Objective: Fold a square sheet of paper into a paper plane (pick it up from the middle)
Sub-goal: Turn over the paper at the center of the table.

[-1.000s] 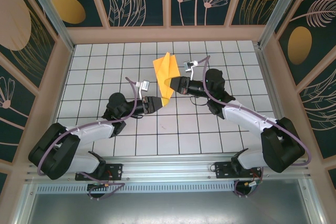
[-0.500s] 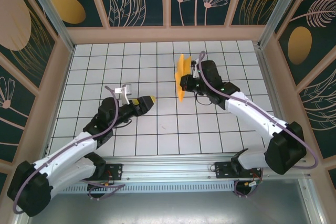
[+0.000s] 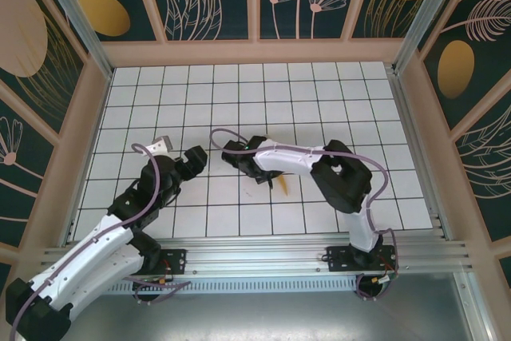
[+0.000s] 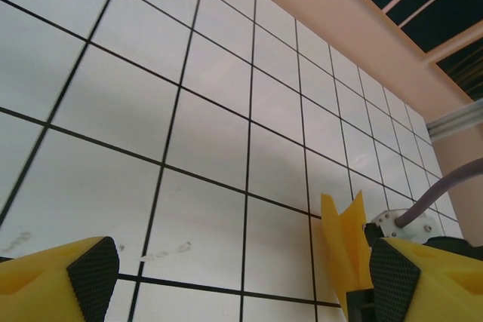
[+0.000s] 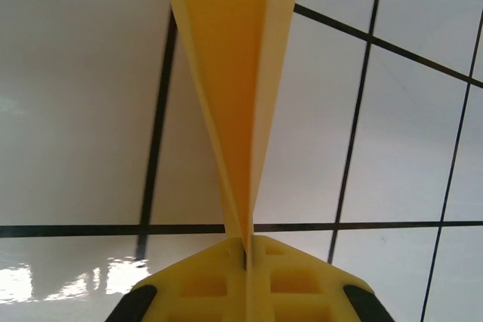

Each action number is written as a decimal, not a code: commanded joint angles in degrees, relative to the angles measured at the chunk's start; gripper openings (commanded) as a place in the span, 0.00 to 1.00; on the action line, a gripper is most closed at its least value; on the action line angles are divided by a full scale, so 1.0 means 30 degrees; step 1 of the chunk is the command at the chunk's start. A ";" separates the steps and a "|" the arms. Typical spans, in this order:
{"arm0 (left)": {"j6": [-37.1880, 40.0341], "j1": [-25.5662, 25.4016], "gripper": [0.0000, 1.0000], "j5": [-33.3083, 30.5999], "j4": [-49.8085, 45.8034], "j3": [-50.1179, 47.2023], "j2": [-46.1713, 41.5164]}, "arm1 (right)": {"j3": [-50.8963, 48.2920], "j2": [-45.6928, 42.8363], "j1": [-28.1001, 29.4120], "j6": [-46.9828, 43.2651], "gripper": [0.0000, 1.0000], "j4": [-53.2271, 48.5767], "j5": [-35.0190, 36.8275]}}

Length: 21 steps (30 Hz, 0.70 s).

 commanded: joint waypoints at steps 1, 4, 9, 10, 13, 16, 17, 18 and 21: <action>-0.0183 0.0061 0.88 -0.2125 -0.1931 0.0525 -0.1119 | 0.1564 0.1223 0.0518 0.0748 0.09 -0.1441 0.0754; -0.0294 0.0046 0.88 -0.2895 -0.2355 0.0443 -0.2221 | 0.2251 0.2301 0.0993 0.0834 0.12 -0.0944 -0.0262; -0.0149 0.0071 0.88 -0.3131 -0.2964 0.0644 -0.2754 | 0.2743 0.2860 0.1435 0.0438 0.19 0.0426 -0.2458; -0.0133 0.0058 0.88 -0.3074 -0.2994 0.0654 -0.2713 | 0.2787 0.2890 0.1485 0.0446 0.21 0.0602 -0.2812; -0.0126 0.0055 0.88 -0.2881 -0.2923 0.0674 -0.2604 | 0.2729 0.2633 0.1578 0.0307 0.33 0.1471 -0.3959; -0.0116 0.0068 0.88 -0.2535 -0.2697 0.0632 -0.2442 | 0.2607 0.1869 0.1562 0.0188 0.41 0.2297 -0.4763; -0.0088 0.0046 0.89 -0.2362 -0.2580 0.0579 -0.2344 | 0.2417 0.1412 0.1589 0.0013 0.44 0.2769 -0.5040; -0.0048 0.0048 0.89 -0.2136 -0.2459 0.0532 -0.2215 | 0.2136 0.0888 0.1572 -0.0281 0.49 0.3332 -0.5522; -0.0047 0.0057 0.89 -0.1454 -0.2086 0.0371 -0.1682 | 0.1158 -0.0793 0.1608 -0.0679 0.56 0.4640 -0.6038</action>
